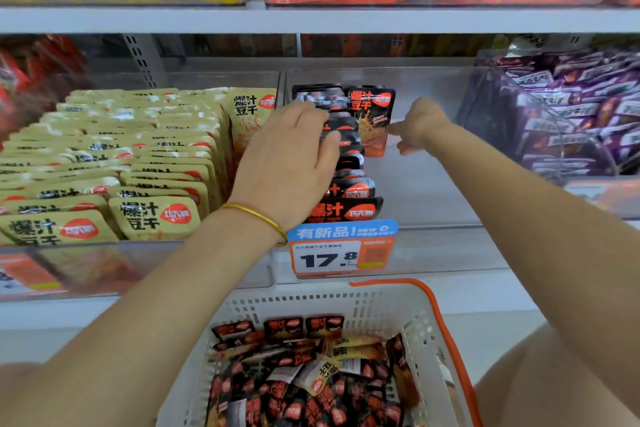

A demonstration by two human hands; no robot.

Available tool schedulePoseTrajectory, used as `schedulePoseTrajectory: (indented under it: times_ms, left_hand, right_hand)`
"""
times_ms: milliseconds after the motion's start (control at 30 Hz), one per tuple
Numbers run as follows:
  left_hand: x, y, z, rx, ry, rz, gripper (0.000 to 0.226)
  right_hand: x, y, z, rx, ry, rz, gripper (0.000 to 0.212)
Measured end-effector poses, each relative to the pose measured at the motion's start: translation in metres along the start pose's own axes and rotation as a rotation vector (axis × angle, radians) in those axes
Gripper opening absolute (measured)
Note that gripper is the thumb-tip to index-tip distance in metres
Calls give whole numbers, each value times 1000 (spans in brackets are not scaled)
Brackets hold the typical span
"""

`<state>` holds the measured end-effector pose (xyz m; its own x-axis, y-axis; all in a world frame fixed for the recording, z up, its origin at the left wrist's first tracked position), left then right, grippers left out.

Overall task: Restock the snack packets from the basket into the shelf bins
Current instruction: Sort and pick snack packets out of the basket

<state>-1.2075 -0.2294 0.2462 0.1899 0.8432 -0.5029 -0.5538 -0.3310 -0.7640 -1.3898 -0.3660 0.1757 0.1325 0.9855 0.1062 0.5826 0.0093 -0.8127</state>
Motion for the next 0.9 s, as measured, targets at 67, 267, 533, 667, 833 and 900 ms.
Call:
schedulePoseTrajectory:
  times_ms: [67,267,533,667,833,900]
  left_hand:
    - [11,-16,14,93,70,89,49]
    - [98,-37,56,264,250,185,29]
    - [205,62,-6,223,189,-247,28]
    - [225,114,-46,84,-41,-499,36]
    - [250,149,-72,-21,-147,-700,33]
    - [251,153,-73,-8,-159,-706,36]
  right_hand:
    - [34,-28,0,-104,-73,65,23]
    - [211,-31,-13,-371,-387,-287,9]
    - [236,218,71,123,-167,-918,13]
    - [230,310,153,264,19,-1009,24]
    - [247,367,222,113,385,-1049,19]
    - [261,383,224,117,414,-1117,33]
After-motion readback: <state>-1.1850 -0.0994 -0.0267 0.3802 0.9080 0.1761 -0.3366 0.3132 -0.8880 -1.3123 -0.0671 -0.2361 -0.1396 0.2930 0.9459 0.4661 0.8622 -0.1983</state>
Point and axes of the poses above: each hand's wrist, its own x-axis away from the middle knuckle, its own y-axis out of the palm, z = x × y, the point moved 10 cm from there along -x, towards the middle knuckle, and after that the axes turned 10 degrees about x, right-handed, at the moved point
